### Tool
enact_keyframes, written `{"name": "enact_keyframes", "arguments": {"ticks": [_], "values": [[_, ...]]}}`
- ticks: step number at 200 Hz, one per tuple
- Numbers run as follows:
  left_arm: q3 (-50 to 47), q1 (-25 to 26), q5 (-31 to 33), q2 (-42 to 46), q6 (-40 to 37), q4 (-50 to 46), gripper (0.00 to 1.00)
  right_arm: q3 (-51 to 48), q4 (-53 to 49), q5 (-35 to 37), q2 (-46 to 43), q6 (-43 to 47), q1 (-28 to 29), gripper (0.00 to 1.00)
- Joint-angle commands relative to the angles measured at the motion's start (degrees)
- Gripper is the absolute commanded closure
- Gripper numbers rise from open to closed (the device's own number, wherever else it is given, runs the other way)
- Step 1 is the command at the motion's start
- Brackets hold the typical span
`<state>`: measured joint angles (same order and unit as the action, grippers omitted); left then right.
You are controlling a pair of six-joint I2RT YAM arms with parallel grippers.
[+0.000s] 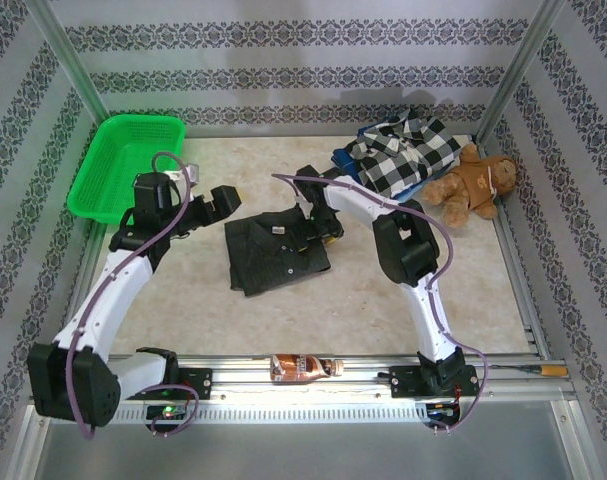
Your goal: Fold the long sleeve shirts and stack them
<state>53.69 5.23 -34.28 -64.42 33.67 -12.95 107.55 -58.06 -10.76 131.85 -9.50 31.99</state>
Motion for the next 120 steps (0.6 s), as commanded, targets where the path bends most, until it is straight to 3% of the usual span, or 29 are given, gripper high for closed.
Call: {"name": "enact_keyframes", "arguments": {"ticks": [1,16,30,46,64,94,120], "values": [[0.12,-0.41,2.34,3.51,-0.78,-4.98,0.00,4.16,1.20,-2.58,4.86,1.08,0.83,0.33],[1.29,-0.66,3.47,4.99,-1.06,-7.57,0.00,5.29,0.88,-1.87,6.84,0.51,1.73,0.49],[2.33,-0.75,4.16,5.87,-1.55,-9.15,0.00,6.86,-0.21,0.41,8.45,0.18,2.75,0.70],[3.61,-0.75,5.04,6.15,-2.76,-11.12,0.00,8.54,-0.78,3.45,9.30,0.14,3.65,0.85],[3.81,-0.86,6.87,6.37,-3.52,-11.46,0.00,9.91,-1.79,16.09,7.09,0.00,4.29,1.00],[1.05,-0.82,7.40,6.09,0.29,-4.01,0.00,7.92,1.37,35.11,-4.96,7.61,4.32,1.00],[-0.06,-0.06,6.65,3.14,2.85,3.27,0.00,11.51,-0.90,44.66,-10.37,15.03,2.61,1.00]]}}
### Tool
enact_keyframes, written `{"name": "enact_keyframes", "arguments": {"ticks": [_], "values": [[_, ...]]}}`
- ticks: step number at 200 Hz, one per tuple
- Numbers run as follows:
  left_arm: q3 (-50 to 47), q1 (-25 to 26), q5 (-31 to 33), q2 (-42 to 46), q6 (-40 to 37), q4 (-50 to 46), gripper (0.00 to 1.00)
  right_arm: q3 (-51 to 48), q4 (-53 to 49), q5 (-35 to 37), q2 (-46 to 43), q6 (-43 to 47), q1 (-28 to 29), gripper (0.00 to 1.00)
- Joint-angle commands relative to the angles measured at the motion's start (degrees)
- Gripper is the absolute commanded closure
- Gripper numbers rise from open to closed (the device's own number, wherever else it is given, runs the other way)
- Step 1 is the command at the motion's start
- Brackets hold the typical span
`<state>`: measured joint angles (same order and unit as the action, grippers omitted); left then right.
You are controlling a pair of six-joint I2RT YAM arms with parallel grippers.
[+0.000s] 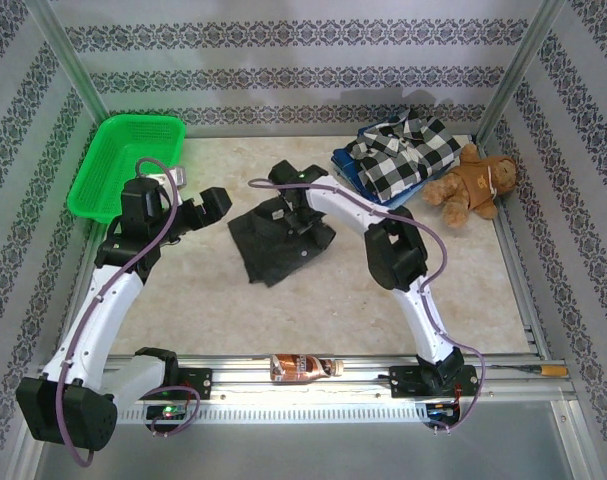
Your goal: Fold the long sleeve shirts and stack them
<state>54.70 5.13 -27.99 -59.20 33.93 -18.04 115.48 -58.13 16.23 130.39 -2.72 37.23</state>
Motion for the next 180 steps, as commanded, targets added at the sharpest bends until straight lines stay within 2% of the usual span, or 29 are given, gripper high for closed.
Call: {"name": "enact_keyframes", "arguments": {"ticks": [1,48,109,180], "values": [[-1.07,0.06,0.38,-2.25,2.52,8.50,0.00,3.60,-0.84,17.86,-9.22,8.39,-2.71,1.00],[1.28,2.07,0.38,-9.55,-0.53,12.41,0.00,3.56,3.51,22.15,-19.66,18.91,-3.83,1.00],[3.15,2.07,-0.81,-15.09,-1.55,15.85,0.00,13.50,-0.93,24.38,-19.50,22.84,-7.22,1.00],[6.44,1.67,1.19,-16.65,-8.15,8.92,0.00,14.07,0.70,21.65,-16.26,25.72,-16.15,1.00]]}}
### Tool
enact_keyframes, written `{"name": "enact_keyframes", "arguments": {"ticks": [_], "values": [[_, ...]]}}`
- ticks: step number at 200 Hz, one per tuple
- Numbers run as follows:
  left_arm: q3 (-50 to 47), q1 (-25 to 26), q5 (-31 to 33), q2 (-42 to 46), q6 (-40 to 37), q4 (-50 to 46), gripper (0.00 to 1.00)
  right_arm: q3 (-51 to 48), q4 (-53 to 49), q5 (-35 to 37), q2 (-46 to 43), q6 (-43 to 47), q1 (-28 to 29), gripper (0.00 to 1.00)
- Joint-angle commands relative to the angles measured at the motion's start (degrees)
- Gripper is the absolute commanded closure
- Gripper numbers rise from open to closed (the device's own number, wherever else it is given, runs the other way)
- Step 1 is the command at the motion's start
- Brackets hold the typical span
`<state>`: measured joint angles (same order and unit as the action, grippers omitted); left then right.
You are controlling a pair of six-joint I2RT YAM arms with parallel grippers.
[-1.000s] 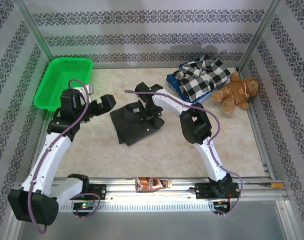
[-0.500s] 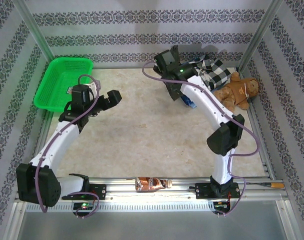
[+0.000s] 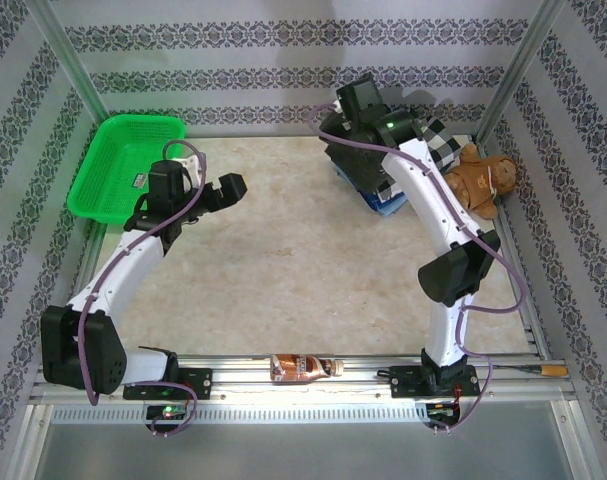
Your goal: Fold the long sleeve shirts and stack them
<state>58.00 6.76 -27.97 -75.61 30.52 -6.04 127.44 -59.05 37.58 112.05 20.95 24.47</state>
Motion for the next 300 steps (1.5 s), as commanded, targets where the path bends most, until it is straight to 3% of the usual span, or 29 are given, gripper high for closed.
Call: {"name": "enact_keyframes", "arguments": {"ticks": [1,42,50,59,65,81,95,112,129,142,163,193,221,247,267,283,295,300], "values": [[3.24,0.01,1.30,-0.24,-4.80,-3.31,0.00,2.11,1.77,0.30,2.23,2.15,-3.55,1.00],[6.61,-0.79,4.19,-0.47,-10.93,-14.51,0.00,10.37,11.98,-2.94,16.12,6.60,-14.43,0.96],[6.69,-0.88,5.22,-0.13,-12.23,-16.40,0.00,15.70,13.77,-4.27,21.21,5.66,-17.17,0.83],[5.71,-1.01,6.40,0.53,-13.09,-17.06,0.00,22.47,16.16,-3.68,27.16,4.36,-19.65,0.39],[4.84,-1.16,7.11,1.16,-13.45,-17.36,0.00,26.74,17.56,-2.85,30.54,2.72,-20.78,0.21],[1.95,-1.79,8.46,2.86,-13.05,-17.90,0.00,35.39,15.01,-8.20,35.99,-3.41,-22.22,0.10],[0.23,-2.34,8.91,4.63,-11.94,-19.21,0.00,32.90,13.62,-10.47,34.34,-6.29,-21.28,0.03],[-1.00,-2.46,8.85,7.65,-12.45,-20.61,0.00,25.44,12.05,-9.51,28.87,-8.99,-20.02,0.02],[-3.61,-2.92,16.42,11.50,-12.79,-21.68,0.00,16.03,8.81,-12.53,19.88,-16.73,-20.37,0.02],[-8.00,-3.68,21.50,14.95,-12.70,-19.51,0.00,0.51,14.29,-15.50,8.35,-20.37,-19.85,0.02],[-19.23,-4.95,31.13,21.53,-13.46,-8.85,0.00,-28.95,28.50,-18.96,-12.48,-23.97,-19.28,0.02],[-30.11,-8.23,39.93,25.19,-16.79,7.26,0.00,-52.71,29.57,-21.15,-31.19,-29.33,-19.11,0.02],[-36.61,-9.56,39.86,20.64,-23.02,22.55,0.00,-76.02,39.78,-26.32,-43.50,-35.99,-21.14,0.02],[-39.00,-10.19,38.85,11.90,-27.01,32.67,0.00,-94.30,60.19,-29.00,-47.88,-35.36,-21.38,0.02],[-41.25,-10.45,38.49,5.55,-28.74,44.39,0.00,-95.63,65.55,-27.43,-46.32,-31.65,-22.45,0.02],[-42.02,-10.63,32.84,0.40,-28.95,54.58,0.00,-99.40,76.86,-24.67,-44.77,-27.16,-22.10,0.02],[-37.96,-10.63,28.04,-0.36,-29.64,46.58,0.00,-104.00,89.88,-23.96,-42.51,-24.77,-22.35,0.02],[-37.96,-10.63,25.55,-1.18,-29.73,48.26,0.00,-105.33,94.22,-23.40,-40.93,-23.92,-22.46,0.02]]}}
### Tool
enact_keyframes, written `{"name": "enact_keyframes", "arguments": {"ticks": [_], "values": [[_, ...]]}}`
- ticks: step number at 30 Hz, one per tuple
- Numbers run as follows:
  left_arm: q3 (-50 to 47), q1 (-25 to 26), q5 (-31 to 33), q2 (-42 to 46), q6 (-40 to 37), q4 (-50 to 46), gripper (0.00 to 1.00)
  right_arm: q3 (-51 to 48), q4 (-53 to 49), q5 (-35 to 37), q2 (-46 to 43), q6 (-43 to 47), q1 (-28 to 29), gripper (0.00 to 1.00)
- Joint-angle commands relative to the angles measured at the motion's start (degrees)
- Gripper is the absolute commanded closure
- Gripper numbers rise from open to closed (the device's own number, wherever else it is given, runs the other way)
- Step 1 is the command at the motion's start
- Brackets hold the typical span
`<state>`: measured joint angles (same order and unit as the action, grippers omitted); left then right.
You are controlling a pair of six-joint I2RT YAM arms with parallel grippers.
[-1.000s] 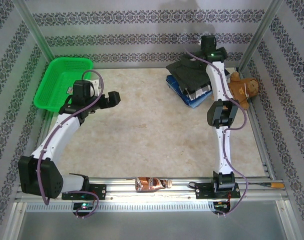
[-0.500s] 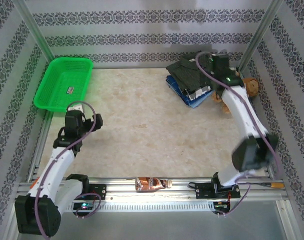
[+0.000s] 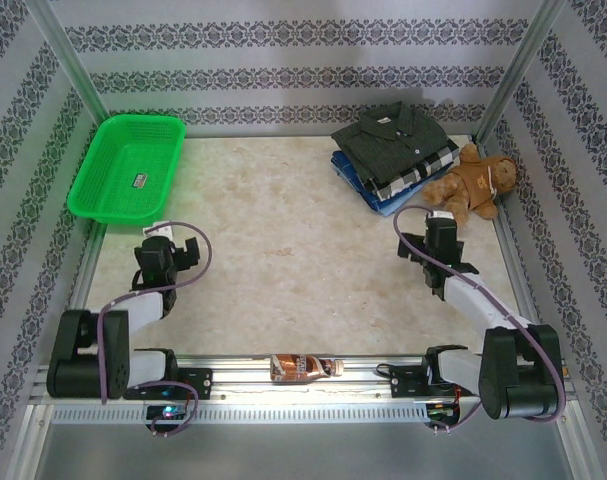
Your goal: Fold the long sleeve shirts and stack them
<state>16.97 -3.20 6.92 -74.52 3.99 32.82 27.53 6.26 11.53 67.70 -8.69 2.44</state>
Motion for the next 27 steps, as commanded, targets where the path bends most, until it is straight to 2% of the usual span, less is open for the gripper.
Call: {"name": "enact_keyframes", "arguments": {"ticks": [1,3,4,5,7,8,9,10,11,12,13,15,27], "values": [[2.85,-0.67,-9.84,-2.46,-3.11,10.39,0.00,-5.67,29.69,2.77,3.76,5.84,-0.47,0.02],[-1.55,-0.58,-15.99,-6.49,-2.27,24.30,0.00,-6.10,35.48,1.88,8.49,4.50,-1.63,0.02],[-2.71,-0.58,-17.11,-9.44,-2.60,29.05,0.00,-5.40,34.47,-0.41,8.85,4.14,-1.75,0.02],[-3.42,-0.45,-16.82,-12.19,-2.76,32.82,0.00,-6.49,39.35,-1.95,10.32,5.01,-1.34,0.02],[-2.72,-0.53,-17.44,-19.43,-2.33,40.82,0.01,-7.49,46.72,0.07,16.14,6.18,0.57,0.02],[-1.25,-0.65,-17.64,-18.33,-2.39,37.33,0.01,-7.40,50.92,1.42,20.00,5.73,0.56,0.02],[1.76,-0.75,-17.41,-14.96,-2.55,25.27,0.01,-7.17,51.02,1.82,20.59,5.21,0.33,0.02],[5.33,-0.58,-17.76,-15.96,-3.26,19.42,0.01,-5.96,43.58,0.81,17.91,4.54,-0.33,0.02],[5.21,0.28,-16.07,-17.15,-3.55,22.07,0.01,-5.85,44.35,0.75,18.24,4.68,-0.37,0.02],[5.14,0.32,-15.98,-16.49,-3.35,21.60,0.01,-7.09,49.81,1.16,19.95,5.02,-0.22,0.02],[5.44,0.35,-15.48,-16.09,-3.29,19.85,0.01,-7.19,49.80,1.54,19.89,5.14,0.09,0.02],[4.99,0.30,-15.44,-16.82,-3.18,22.22,0.01,-6.31,45.25,1.30,18.01,4.90,0.03,0.02],[4.95,0.35,-15.27,-16.58,-3.19,21.81,0.01,-6.75,46.79,1.65,18.52,4.93,-0.07,0.02]]}}
